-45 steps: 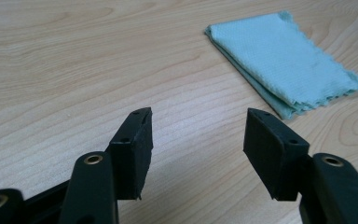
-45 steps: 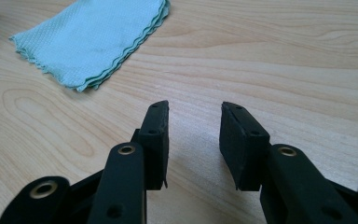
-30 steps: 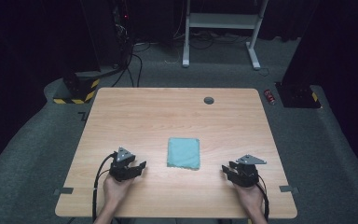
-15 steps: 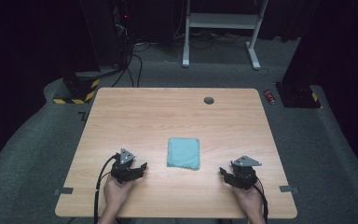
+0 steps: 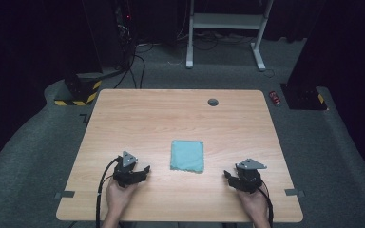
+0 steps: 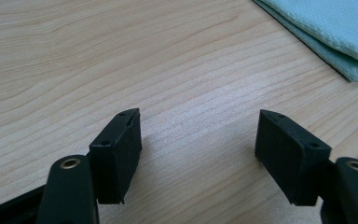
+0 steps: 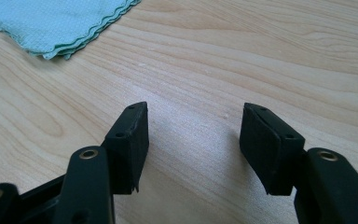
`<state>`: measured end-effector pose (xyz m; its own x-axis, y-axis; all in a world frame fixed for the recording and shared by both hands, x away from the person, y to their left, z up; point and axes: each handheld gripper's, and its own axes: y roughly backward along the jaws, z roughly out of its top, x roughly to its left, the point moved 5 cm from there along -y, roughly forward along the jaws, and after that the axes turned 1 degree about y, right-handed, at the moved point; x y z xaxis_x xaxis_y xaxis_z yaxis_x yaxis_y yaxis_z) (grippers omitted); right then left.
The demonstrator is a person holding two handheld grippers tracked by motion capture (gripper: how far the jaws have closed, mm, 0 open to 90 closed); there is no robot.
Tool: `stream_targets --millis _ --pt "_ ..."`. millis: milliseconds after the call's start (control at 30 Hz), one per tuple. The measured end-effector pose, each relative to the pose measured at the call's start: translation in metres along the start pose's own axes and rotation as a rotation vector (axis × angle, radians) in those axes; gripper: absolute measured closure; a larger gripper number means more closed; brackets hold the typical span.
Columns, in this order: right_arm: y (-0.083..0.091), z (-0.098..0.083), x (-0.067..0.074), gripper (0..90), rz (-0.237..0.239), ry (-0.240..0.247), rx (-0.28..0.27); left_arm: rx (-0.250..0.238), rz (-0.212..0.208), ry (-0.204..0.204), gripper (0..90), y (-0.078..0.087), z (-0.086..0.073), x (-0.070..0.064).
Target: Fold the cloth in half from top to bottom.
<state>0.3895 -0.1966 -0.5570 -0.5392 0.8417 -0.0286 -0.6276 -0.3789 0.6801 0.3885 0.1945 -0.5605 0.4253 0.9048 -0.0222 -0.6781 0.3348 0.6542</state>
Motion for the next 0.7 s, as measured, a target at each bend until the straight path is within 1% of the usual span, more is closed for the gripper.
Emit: stream_targets --millis 700 --pt "0.0 0.0001 0.0 42.2 0.001 -0.001 0.0 0.002 0.0 -0.007 30.9 -0.0002 0.0001 -0.0001"
